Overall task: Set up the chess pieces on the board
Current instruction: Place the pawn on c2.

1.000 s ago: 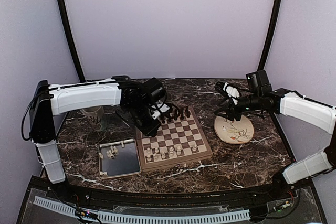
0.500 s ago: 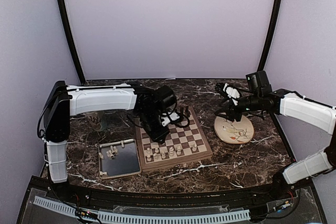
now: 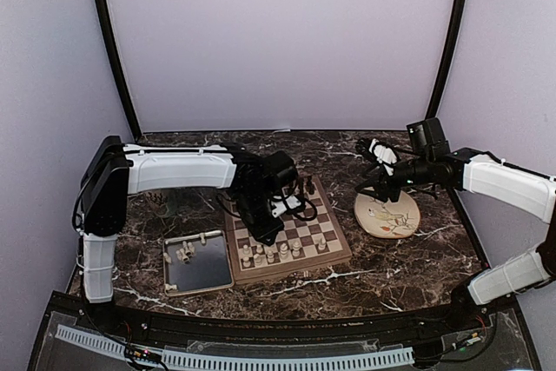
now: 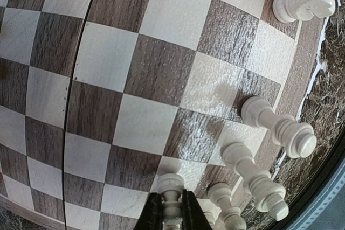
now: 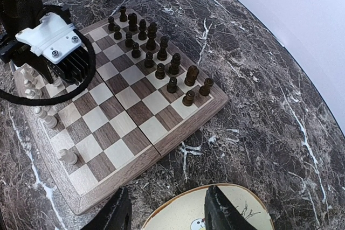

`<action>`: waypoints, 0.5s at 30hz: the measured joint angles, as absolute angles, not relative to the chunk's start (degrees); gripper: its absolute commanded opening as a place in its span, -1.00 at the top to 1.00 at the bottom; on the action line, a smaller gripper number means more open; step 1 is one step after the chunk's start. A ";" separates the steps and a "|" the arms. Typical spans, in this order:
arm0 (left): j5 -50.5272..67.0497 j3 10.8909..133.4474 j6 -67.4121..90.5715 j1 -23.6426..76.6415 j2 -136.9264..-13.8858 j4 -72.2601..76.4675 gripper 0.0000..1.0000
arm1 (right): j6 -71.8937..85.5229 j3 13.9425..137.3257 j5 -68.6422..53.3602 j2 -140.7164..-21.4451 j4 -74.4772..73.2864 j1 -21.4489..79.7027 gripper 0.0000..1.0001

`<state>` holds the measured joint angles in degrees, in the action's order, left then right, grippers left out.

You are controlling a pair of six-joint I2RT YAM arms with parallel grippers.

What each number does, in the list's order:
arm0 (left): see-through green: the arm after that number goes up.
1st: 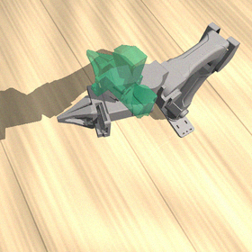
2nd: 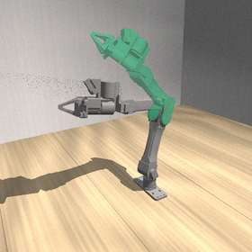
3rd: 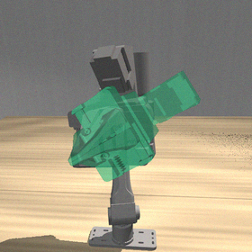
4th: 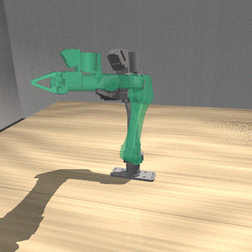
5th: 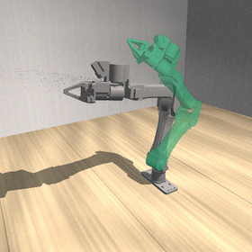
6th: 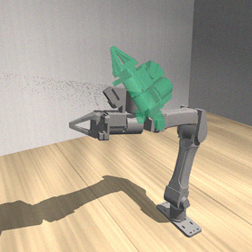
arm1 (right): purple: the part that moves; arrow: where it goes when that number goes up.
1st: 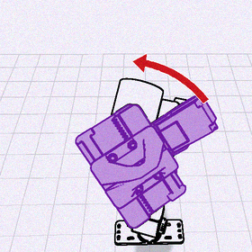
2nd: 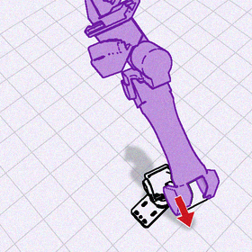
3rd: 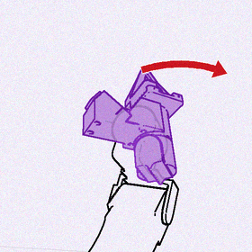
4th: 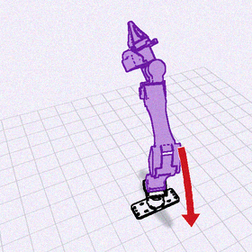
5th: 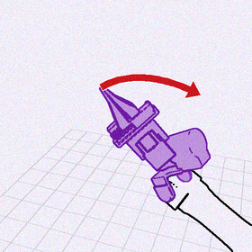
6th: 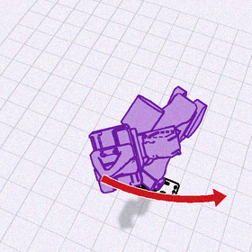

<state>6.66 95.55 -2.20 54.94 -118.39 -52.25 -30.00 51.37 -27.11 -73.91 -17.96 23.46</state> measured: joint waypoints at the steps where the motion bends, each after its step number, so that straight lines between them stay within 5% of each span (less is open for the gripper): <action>1: 6.66 95.55 -2.20 54.94 -118.50 -52.25 0.83 | -30.00 51.35 -27.11 -73.91 -17.96 23.46 0.06; 15: 6.81 95.88 -2.39 55.31 -119.61 -52.45 0.77 | -30.59 51.29 -27.09 -73.91 -17.96 23.46 0.06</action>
